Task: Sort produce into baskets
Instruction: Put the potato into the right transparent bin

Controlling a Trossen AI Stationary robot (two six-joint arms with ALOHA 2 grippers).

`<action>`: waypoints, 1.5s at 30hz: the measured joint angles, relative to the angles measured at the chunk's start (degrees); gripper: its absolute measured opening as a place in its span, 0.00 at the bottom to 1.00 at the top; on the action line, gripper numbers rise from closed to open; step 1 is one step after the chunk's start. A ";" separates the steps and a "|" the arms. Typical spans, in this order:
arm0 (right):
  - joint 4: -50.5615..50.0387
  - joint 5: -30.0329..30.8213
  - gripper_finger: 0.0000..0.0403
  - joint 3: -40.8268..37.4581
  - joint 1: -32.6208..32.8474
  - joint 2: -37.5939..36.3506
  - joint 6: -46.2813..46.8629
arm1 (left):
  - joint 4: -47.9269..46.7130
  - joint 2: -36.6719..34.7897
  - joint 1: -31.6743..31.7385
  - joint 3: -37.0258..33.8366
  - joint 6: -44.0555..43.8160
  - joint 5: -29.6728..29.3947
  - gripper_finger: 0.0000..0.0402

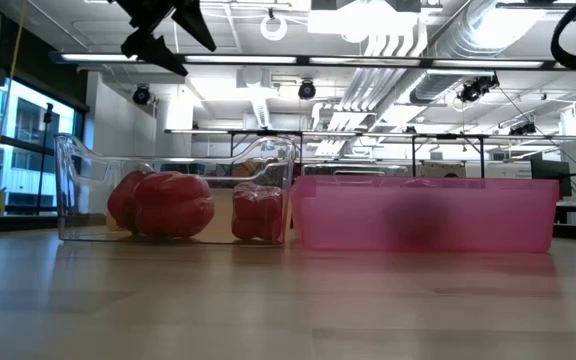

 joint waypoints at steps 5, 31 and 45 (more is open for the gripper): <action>-8.25 0.92 0.58 0.00 -1.38 -5.33 -0.02 | 3.43 -0.08 -0.02 0.02 2.41 -0.13 0.98; 33.56 12.36 0.60 3.94 -62.55 -17.29 -42.83 | 0.65 -3.03 -0.04 9.11 13.04 0.36 0.98; 34.81 5.47 0.69 3.87 -73.16 -9.85 -28.28 | -4.06 -3.10 -4.74 4.89 1.84 3.51 0.98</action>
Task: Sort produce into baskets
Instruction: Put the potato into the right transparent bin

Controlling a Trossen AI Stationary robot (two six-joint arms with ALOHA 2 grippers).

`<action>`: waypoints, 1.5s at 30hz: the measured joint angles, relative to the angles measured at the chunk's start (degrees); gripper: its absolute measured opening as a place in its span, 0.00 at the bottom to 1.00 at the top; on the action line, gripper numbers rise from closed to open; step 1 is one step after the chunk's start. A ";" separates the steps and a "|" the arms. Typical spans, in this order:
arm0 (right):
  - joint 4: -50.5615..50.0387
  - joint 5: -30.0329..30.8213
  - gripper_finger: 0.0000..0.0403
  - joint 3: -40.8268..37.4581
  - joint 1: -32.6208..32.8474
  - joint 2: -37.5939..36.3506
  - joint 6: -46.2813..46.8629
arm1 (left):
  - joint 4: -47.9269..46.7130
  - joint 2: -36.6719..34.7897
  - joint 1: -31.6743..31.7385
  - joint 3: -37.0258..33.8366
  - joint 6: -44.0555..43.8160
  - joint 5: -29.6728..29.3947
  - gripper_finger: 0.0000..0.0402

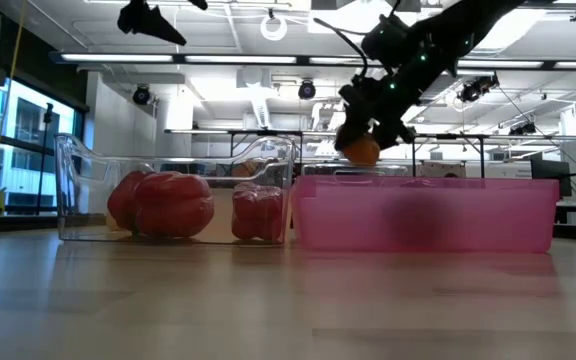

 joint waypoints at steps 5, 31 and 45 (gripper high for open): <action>2.22 -6.54 0.69 0.02 -1.36 0.00 -1.55 | -0.37 0.11 -5.03 -2.92 -5.55 1.01 0.98; 1.77 -12.67 0.92 0.06 -3.25 -13.73 4.93 | -22.07 5.91 -23.92 -3.29 -28.88 17.04 0.98; -12.04 -12.11 0.92 0.11 4.05 -28.15 3.68 | -14.39 30.93 -54.66 -1.93 -82.14 32.97 0.98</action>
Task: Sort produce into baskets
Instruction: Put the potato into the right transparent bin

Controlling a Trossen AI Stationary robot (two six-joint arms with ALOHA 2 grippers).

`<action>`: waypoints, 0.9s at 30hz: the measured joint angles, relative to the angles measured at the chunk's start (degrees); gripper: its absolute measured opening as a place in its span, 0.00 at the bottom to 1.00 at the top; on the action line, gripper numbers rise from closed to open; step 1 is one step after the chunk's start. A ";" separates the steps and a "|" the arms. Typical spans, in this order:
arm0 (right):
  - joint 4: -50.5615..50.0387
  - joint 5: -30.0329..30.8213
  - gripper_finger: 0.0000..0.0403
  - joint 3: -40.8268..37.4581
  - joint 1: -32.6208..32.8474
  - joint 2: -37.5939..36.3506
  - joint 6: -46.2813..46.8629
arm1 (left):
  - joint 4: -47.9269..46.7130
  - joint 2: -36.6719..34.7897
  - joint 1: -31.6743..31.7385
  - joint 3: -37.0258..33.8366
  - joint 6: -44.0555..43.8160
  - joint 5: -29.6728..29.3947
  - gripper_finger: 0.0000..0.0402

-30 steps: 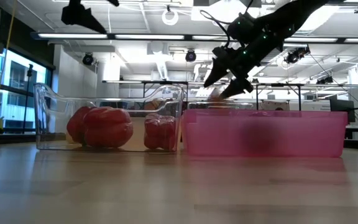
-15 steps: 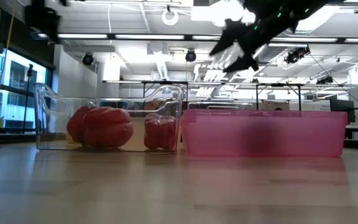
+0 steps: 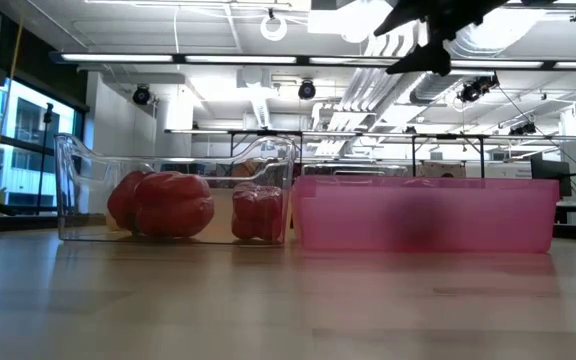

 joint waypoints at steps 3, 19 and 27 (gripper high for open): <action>-0.90 -0.53 0.92 0.00 1.11 -0.07 -1.23 | -0.08 3.39 -3.63 1.95 -9.93 0.36 0.98; -1.17 -0.45 0.92 0.00 2.66 0.08 -1.98 | 1.90 14.83 -4.90 1.44 -10.11 0.37 0.98; -1.19 -0.41 0.92 0.00 2.66 0.08 -1.98 | 6.05 16.96 -5.20 1.48 -12.64 1.31 0.97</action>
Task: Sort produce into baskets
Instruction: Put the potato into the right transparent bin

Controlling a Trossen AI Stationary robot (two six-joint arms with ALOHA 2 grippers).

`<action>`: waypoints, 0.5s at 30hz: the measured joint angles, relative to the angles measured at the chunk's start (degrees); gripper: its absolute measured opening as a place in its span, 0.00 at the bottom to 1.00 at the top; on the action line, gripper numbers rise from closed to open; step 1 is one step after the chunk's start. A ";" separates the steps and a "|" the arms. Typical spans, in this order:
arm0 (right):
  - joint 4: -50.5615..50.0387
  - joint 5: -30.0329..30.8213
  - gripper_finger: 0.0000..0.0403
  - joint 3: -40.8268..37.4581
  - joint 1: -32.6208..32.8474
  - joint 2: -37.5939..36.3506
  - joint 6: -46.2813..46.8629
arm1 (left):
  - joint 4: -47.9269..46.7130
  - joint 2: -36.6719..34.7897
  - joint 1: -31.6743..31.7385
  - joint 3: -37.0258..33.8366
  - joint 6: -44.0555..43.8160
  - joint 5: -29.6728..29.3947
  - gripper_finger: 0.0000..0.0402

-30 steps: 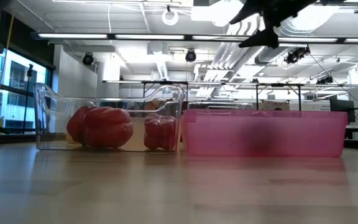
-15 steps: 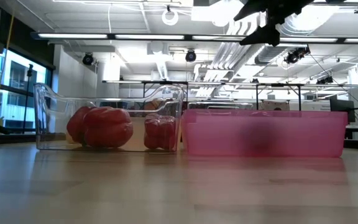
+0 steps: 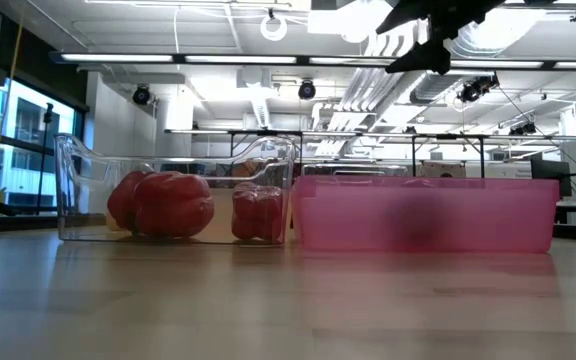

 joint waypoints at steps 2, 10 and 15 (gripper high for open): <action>0.00 0.01 0.92 0.00 0.00 0.00 -0.13 | 0.65 0.32 -0.49 0.00 -1.31 0.84 0.96; -0.18 0.04 0.92 0.00 0.00 0.00 -0.33 | 0.52 0.59 -2.55 0.02 -5.16 1.68 0.77; -0.50 0.04 0.92 -0.02 0.00 0.00 -0.42 | -0.51 -0.82 -2.43 1.72 -4.94 -1.18 0.58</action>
